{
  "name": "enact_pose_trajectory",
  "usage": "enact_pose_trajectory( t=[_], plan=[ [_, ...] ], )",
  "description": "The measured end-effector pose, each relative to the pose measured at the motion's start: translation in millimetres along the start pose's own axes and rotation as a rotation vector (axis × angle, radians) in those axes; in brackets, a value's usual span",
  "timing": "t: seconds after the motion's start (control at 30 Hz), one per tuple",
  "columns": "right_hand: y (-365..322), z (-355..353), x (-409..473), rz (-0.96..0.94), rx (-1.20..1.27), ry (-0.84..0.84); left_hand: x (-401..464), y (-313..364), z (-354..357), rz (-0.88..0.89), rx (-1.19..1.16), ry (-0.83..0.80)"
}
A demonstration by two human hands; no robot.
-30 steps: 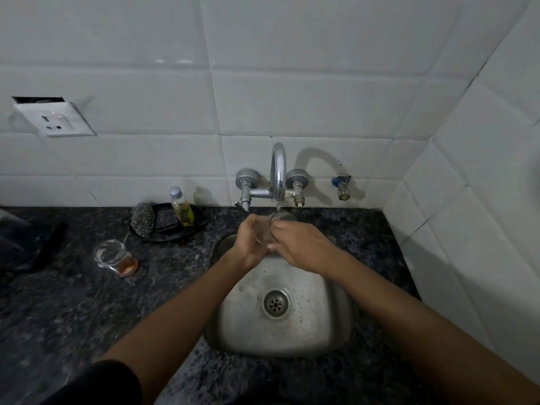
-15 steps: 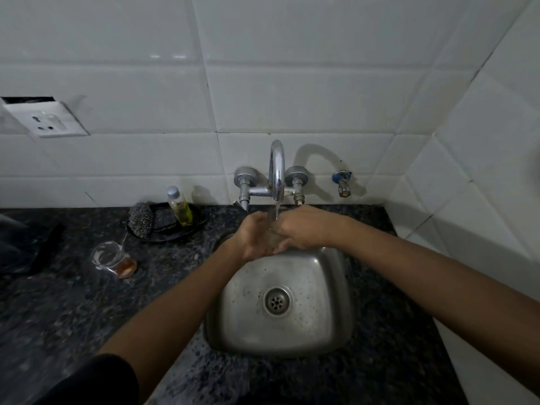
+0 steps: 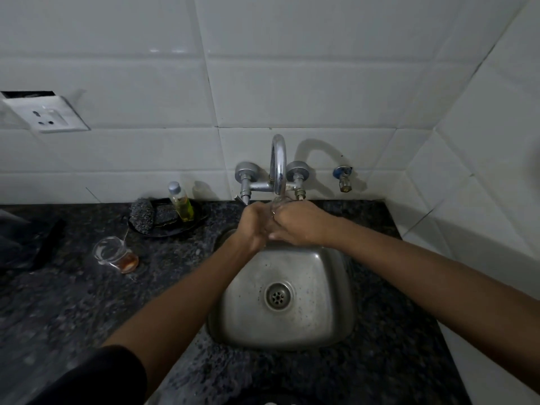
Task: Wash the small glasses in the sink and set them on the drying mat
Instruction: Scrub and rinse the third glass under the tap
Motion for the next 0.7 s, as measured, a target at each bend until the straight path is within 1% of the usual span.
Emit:
enact_pose_trajectory(
  t=[0.03, 0.07, 0.1, 0.13, 0.17, 0.2, 0.23, 0.27, 0.33, 0.37, 0.43, 0.5, 0.53, 0.57, 0.6, 0.63, 0.7],
  plan=[
    [-2.6, 2.8, 1.4, 0.031, 0.034, -0.006, -1.3, -1.5, 0.8, -0.001, -0.087, 0.036],
    [-0.6, 7.6, 4.0, 0.04, 0.027, -0.008, -2.8, -5.1, 0.4, -0.02, -0.127, 0.06],
    [2.8, 10.0, 5.5, 0.017, -0.023, -0.004, -2.9, -9.8, -2.8, -0.051, -0.115, 0.083],
    [4.8, 7.0, 3.9, 0.004, -0.078, -0.029, -7.2, -10.1, -3.8, -0.067, -0.048, 0.098],
    [6.0, 8.4, 3.0, -0.054, -0.131, -0.071, -8.3, -8.6, -5.3, -0.096, 0.043, 0.067],
    [8.2, 11.4, 2.2, -0.137, -0.187, -0.072, -5.6, -6.7, -7.8, -0.125, 0.115, 0.029],
    [12.5, 16.7, 1.8, -0.186, -0.217, -0.027, -5.3, -4.7, -7.1, -0.14, 0.142, -0.012],
    [12.7, 18.5, -0.4, -0.157, -0.139, 0.0, -6.4, -2.9, -4.9, -0.128, 0.122, -0.007],
    [2.6, 10.4, -3.0, -0.005, -0.021, 0.029, -11.3, -1.8, 2.9, -0.047, 0.007, 0.025],
    [-0.8, 10.8, -1.9, 0.074, 0.021, 0.006, -11.9, -5.3, 3.9, -0.027, -0.078, 0.042],
    [2.4, 12.7, 1.9, 0.116, 0.027, -0.022, -14.2, -10.3, 1.8, -0.03, -0.157, 0.084],
    [0.6, 5.8, 1.2, -0.009, -0.092, -0.085, -12.0, -6.2, -1.2, -0.076, -0.061, 0.034],
    [3.1, 8.4, 2.6, -0.132, -0.159, -0.036, -8.6, -1.2, -2.8, -0.097, 0.038, 0.008],
    [5.3, 8.7, 2.3, -0.193, -0.178, 0.017, -9.0, 4.7, 0.4, -0.109, 0.107, -0.029],
    [5.6, 9.9, 1.2, -0.187, -0.142, 0.063, -7.7, 7.3, 2.2, -0.106, 0.145, -0.043],
    [1.9, 7.4, -0.1, -0.107, -0.096, 0.066, -8.4, 9.2, 5.4, -0.067, 0.127, -0.037],
    [-9.8, 6.4, 1.8, 0.062, -0.036, 0.099, -8.7, 7.0, 6.4, 0.022, -0.006, 0.03]
  ],
)
Point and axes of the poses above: each hand's wrist, its own x-axis towards the middle knuckle, its own z-axis out of the palm, y = z × x, the point moved 2 cm from there along x, towards the middle knuckle, and after that the axes turned 10 degrees about z, right-handed, at the moved point
